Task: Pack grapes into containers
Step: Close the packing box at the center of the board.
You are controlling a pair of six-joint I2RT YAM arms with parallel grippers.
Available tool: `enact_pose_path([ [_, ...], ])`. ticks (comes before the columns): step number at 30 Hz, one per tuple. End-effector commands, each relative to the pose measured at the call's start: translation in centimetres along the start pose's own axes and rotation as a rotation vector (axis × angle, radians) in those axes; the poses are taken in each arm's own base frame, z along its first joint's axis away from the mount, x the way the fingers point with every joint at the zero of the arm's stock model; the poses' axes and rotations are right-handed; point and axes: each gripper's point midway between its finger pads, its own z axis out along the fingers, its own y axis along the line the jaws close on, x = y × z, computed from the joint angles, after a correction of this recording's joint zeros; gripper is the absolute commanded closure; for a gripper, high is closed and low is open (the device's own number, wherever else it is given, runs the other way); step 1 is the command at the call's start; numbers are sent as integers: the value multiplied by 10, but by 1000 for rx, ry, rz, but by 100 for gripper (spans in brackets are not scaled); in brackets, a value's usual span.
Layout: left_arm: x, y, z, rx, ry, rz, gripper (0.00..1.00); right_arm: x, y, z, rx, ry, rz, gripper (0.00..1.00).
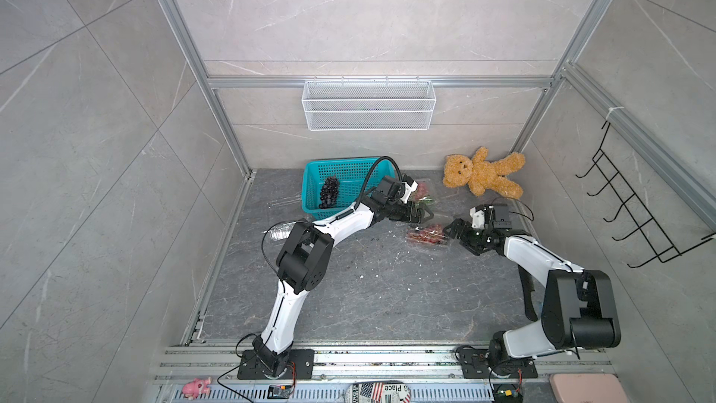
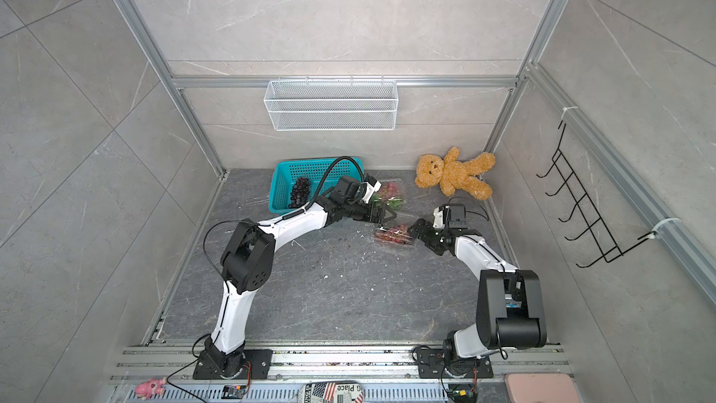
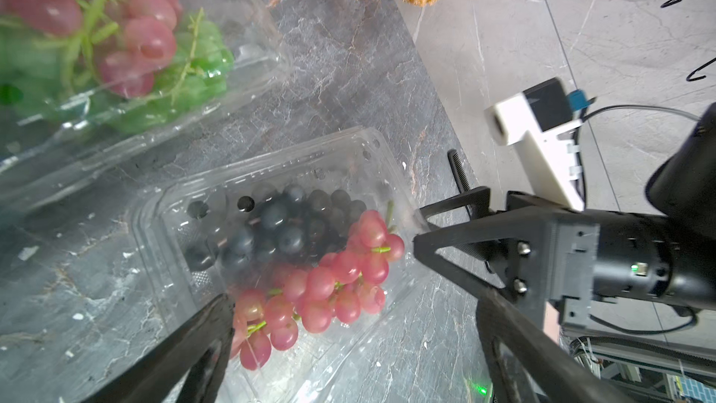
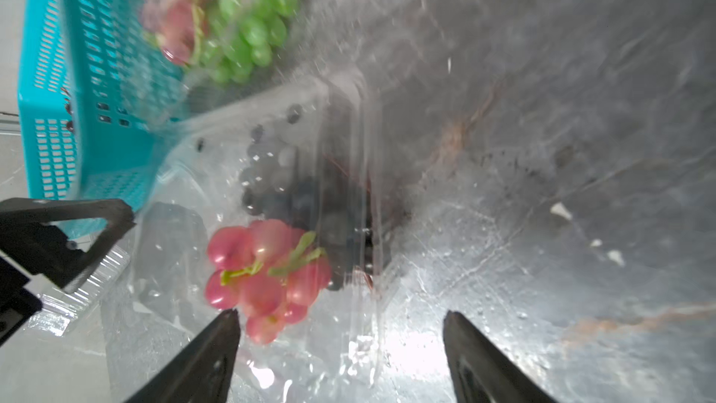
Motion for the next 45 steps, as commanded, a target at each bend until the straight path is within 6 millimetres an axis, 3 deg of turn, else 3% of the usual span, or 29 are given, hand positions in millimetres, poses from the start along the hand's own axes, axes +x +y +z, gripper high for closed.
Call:
enact_pose_path([
  [1, -35, -37, -25, 54, -103, 40, 1, 4, 2, 6, -43, -4, 1, 17],
  [7, -42, -40, -14, 107, -127, -31, 1, 12, -5, 10, -35, 10, 1, 17],
  [13, -20, -33, 7, 124, -96, -82, 1, 11, -5, 8, -36, 8, -2, 18],
  [21, 10, -28, 21, 122, -59, -124, 1, -7, 3, 6, -75, -20, 29, 21],
  [28, 21, -24, 17, 108, -59, -138, 1, -22, 7, 9, -75, -22, 19, 27],
  [40, 36, -25, 16, 112, -55, -179, 1, -36, 7, 41, -92, 24, 8, 44],
  [45, 28, -36, 8, 127, -73, -184, 1, -33, 19, 52, -90, 62, -54, 45],
])
